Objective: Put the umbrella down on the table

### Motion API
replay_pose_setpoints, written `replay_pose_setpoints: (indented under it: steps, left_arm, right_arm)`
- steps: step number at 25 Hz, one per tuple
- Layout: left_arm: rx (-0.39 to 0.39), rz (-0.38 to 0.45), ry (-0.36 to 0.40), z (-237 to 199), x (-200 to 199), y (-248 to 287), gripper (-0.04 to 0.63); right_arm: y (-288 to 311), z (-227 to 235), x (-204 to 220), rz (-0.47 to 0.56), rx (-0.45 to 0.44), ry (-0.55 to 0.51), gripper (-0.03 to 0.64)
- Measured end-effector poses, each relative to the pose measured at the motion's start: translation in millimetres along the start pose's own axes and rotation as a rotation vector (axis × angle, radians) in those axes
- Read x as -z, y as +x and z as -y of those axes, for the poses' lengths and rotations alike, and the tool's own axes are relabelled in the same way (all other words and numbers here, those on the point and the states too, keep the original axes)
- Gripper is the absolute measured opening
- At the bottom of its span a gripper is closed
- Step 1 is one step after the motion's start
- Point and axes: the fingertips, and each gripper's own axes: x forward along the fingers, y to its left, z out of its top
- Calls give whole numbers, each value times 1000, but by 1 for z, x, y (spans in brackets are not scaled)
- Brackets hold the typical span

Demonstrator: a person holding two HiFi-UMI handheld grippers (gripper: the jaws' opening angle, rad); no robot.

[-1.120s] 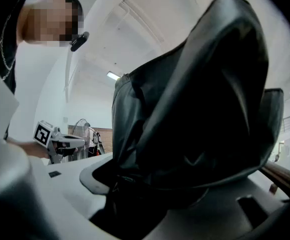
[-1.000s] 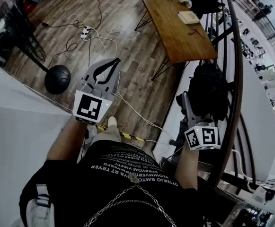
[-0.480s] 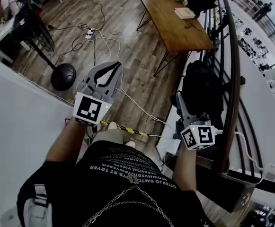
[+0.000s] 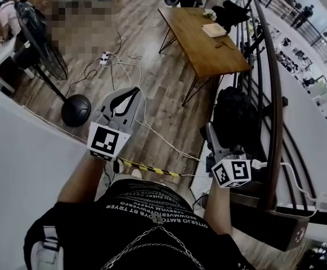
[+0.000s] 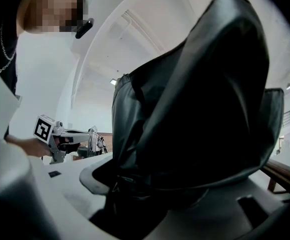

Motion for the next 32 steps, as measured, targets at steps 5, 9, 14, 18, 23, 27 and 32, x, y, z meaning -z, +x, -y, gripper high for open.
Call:
replay_pose_setpoints:
  steps: [5, 9, 14, 18, 23, 27, 32]
  left_arm:
    - [13, 12, -34, -27, 15, -8, 29]
    - [37, 0, -39, -42, 37, -8, 29]
    - [67, 22, -59, -40, 45, -13, 29]
    - [68, 31, -92, -45, 53, -13, 29]
    - [64, 5, -189, -51, 68, -6, 29]
    - [63, -5, -187, -52, 69, 6, 29]
    - [74, -19, -183, -50, 72, 32, 29]
  right_arm:
    - [17, -19, 4, -15, 30, 26, 282]
    - [27, -40, 9, -25, 64, 14, 282]
    - [28, -66, 16, -57, 57, -12, 282]
    - [31, -73, 15, -58, 43, -29, 282]
    - [37, -64, 28, -82, 45, 4, 284]
    - [46, -49, 33, -84, 46, 34, 284]
    - [67, -24, 34, -82, 43, 47, 284]
